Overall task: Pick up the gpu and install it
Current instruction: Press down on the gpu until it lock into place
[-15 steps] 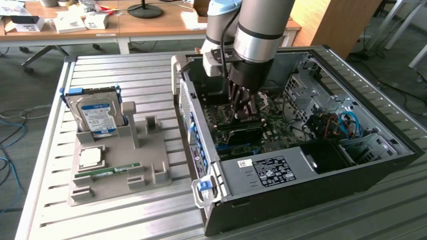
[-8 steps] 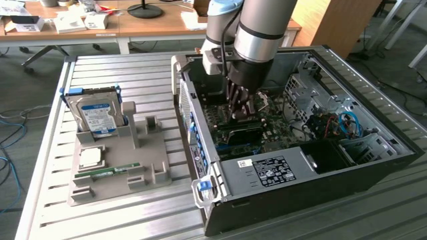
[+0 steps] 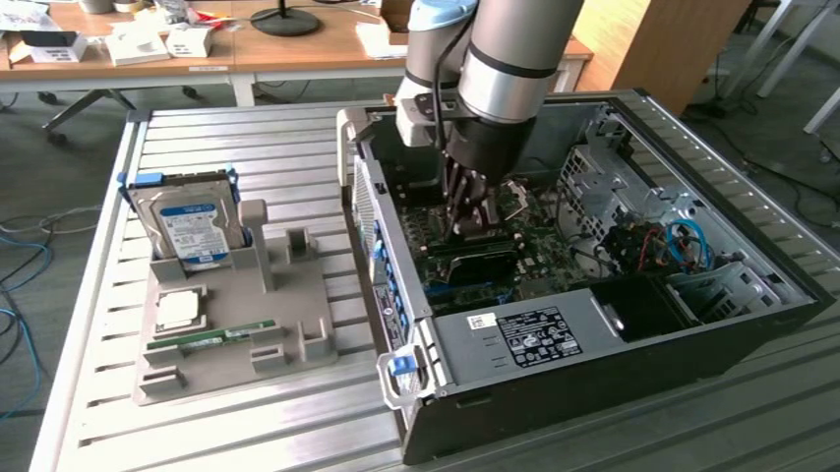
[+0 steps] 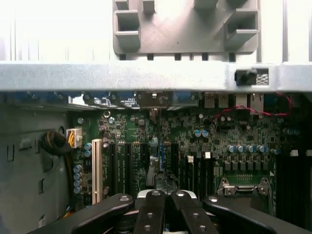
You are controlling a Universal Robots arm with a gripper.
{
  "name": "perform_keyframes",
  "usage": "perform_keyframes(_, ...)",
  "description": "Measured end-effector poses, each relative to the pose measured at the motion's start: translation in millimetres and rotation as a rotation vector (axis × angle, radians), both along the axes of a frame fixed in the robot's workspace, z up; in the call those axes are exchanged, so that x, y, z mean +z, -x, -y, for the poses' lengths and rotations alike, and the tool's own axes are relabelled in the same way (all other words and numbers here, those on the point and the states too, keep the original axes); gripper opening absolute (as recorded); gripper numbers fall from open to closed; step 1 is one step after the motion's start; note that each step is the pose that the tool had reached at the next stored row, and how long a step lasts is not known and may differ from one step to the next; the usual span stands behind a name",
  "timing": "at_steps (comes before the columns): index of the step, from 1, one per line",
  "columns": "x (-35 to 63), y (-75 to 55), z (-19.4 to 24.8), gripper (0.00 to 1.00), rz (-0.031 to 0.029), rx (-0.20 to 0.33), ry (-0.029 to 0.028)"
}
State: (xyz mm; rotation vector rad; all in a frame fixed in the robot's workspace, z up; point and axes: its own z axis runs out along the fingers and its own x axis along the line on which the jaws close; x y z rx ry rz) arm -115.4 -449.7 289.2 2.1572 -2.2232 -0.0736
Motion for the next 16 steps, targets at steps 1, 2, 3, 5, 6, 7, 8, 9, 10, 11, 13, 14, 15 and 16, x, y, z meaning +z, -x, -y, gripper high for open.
perform_keyframes(1,0.1,2.7,0.0,0.11,0.0001,0.0,0.0002)
perform_keyframes(2,0.1,5.5,-0.1,0.11,0.0002,0.0,0.0002)
perform_keyframes(3,0.1,8.5,-0.1,0.11,0.0005,0.0,0.0002)
perform_keyframes(5,0.1,14.2,-0.4,0.11,0.0007,0.0,0.0003)
perform_keyframes(6,0.1,16.8,-0.6,0.11,0.0007,-0.001,0.0002)
perform_keyframes(7,0.1,19.5,-0.8,0.11,0.0007,-0.001,0.0002)
perform_keyframes(8,0.1,22.1,-1.1,0.11,0.0007,-0.001,0.0003)
perform_keyframes(9,0.1,24.8,-1.4,0.11,0.0008,-0.001,0.0003)
perform_keyframes(10,0.1,27.6,-1.7,0.11,0.0008,-0.002,0.0003)
perform_keyframes(11,0.1,29.9,-2.0,0.11,0.0008,-0.002,0.0003)
perform_keyframes(13,0.1,34.7,-2.7,0.11,0.0008,-0.002,0.0002)
perform_keyframes(14,0.1,36.9,-3.1,0.11,0.0008,-0.002,0.0003)
perform_keyframes(15,0.1,39.1,-3.5,0.11,0.0009,-0.003,0.0002)
perform_keyframes(16,0.1,41.2,-4.0,0.11,0.0009,-0.003,0.0002)
